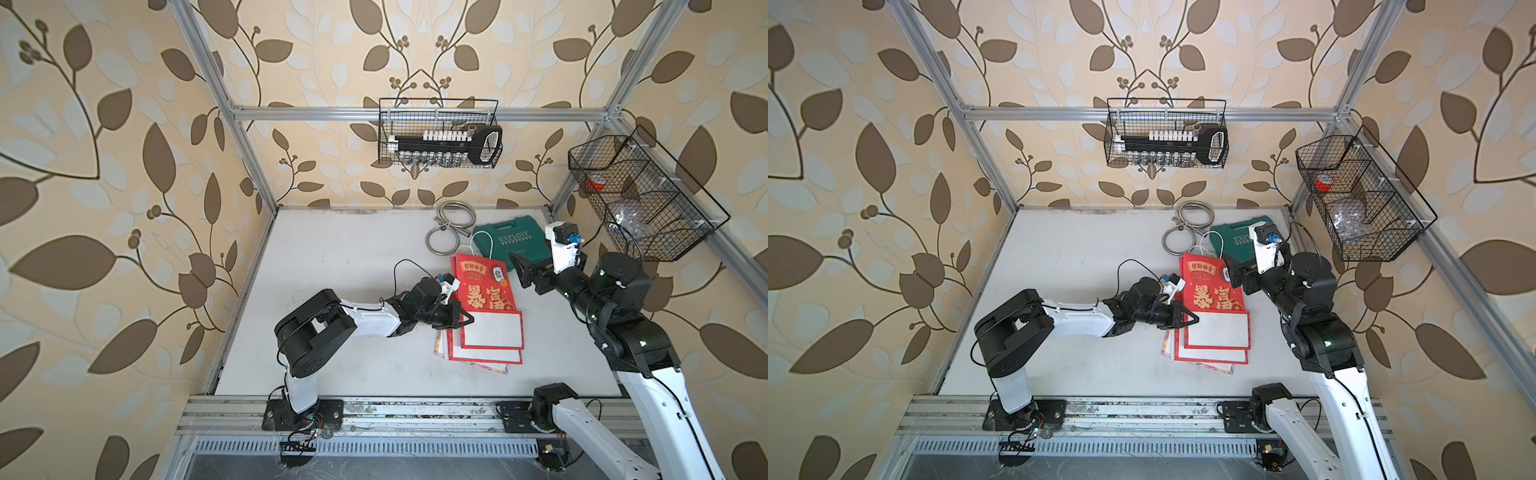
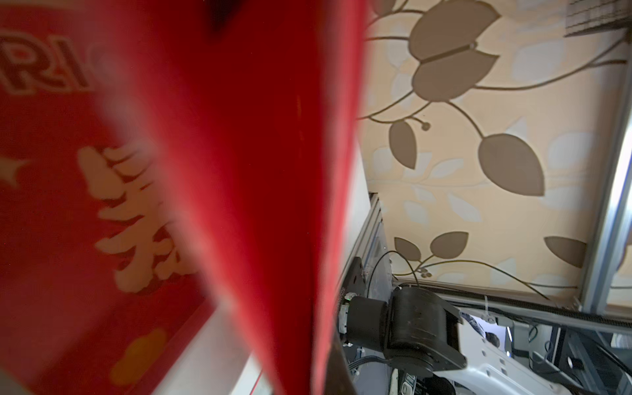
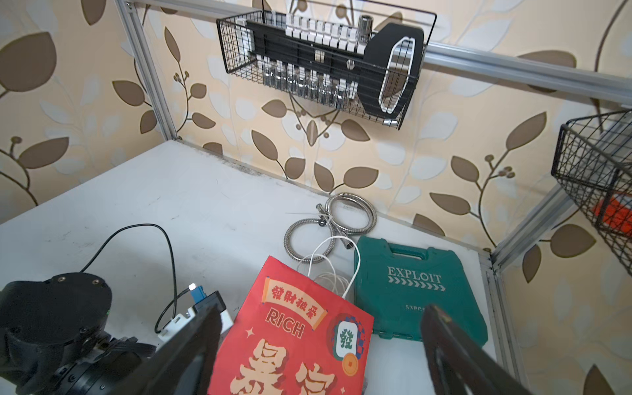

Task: Put away the paper bag
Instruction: Place the paper bag at the center of the board.

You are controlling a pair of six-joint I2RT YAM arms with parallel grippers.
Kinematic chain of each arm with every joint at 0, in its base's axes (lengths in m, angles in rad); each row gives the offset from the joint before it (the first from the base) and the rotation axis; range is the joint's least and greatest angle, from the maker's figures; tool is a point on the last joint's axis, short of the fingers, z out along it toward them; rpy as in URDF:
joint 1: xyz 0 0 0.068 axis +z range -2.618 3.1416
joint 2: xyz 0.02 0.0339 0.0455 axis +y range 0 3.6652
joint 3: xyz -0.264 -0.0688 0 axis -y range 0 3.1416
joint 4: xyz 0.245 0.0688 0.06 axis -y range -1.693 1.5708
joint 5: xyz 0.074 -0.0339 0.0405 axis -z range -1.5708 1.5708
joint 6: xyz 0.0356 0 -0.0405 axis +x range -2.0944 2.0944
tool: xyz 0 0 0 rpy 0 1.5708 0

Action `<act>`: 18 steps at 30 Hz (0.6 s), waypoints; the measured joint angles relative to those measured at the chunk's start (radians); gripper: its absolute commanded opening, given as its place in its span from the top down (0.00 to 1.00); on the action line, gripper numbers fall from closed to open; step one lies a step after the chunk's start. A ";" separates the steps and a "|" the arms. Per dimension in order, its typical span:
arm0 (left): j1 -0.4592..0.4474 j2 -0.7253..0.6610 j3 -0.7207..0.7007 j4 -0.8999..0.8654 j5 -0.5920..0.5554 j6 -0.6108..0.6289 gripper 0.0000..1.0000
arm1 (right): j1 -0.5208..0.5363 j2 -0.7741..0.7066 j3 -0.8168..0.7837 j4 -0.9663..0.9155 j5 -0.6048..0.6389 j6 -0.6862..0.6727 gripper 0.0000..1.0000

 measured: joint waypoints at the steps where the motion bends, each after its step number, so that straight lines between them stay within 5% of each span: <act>1: 0.000 0.000 0.000 -0.023 -0.016 -0.010 0.61 | 0.000 0.000 -0.011 0.000 0.004 0.004 0.10; 4: 0.000 0.000 0.013 -0.092 -0.060 -0.024 0.17 | 0.000 0.000 -0.058 0.011 0.029 0.020 0.10; 6: 0.000 -0.001 0.029 -0.148 -0.098 -0.022 0.01 | 0.000 0.000 -0.103 0.025 0.054 0.040 0.10; 11: 0.000 -0.074 0.028 -0.316 -0.240 -0.020 0.01 | 0.000 0.021 -0.261 0.116 0.150 0.114 0.09; 18: 0.005 -0.352 0.010 -0.615 -0.597 0.058 0.01 | -0.081 0.153 -0.531 0.360 0.296 0.208 0.07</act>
